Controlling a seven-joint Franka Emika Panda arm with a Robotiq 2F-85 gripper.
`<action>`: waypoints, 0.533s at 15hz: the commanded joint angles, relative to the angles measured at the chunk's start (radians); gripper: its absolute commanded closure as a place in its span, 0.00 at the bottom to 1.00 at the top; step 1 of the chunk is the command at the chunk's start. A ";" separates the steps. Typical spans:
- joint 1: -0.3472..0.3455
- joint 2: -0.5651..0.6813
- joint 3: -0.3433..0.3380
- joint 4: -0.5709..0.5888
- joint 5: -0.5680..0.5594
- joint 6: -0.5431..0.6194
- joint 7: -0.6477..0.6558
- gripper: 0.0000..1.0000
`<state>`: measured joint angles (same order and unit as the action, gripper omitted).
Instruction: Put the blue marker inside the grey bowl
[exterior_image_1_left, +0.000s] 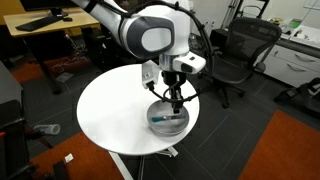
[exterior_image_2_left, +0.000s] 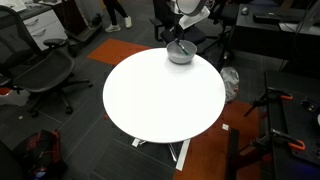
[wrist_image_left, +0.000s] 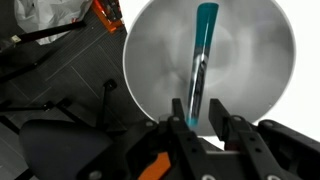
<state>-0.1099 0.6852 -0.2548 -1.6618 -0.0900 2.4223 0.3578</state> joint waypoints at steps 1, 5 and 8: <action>-0.017 0.027 0.014 0.060 0.028 -0.052 -0.019 0.35; -0.016 0.038 0.013 0.076 0.029 -0.061 -0.017 0.05; -0.016 0.043 0.014 0.087 0.030 -0.064 -0.017 0.00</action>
<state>-0.1127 0.7165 -0.2546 -1.6169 -0.0852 2.4050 0.3578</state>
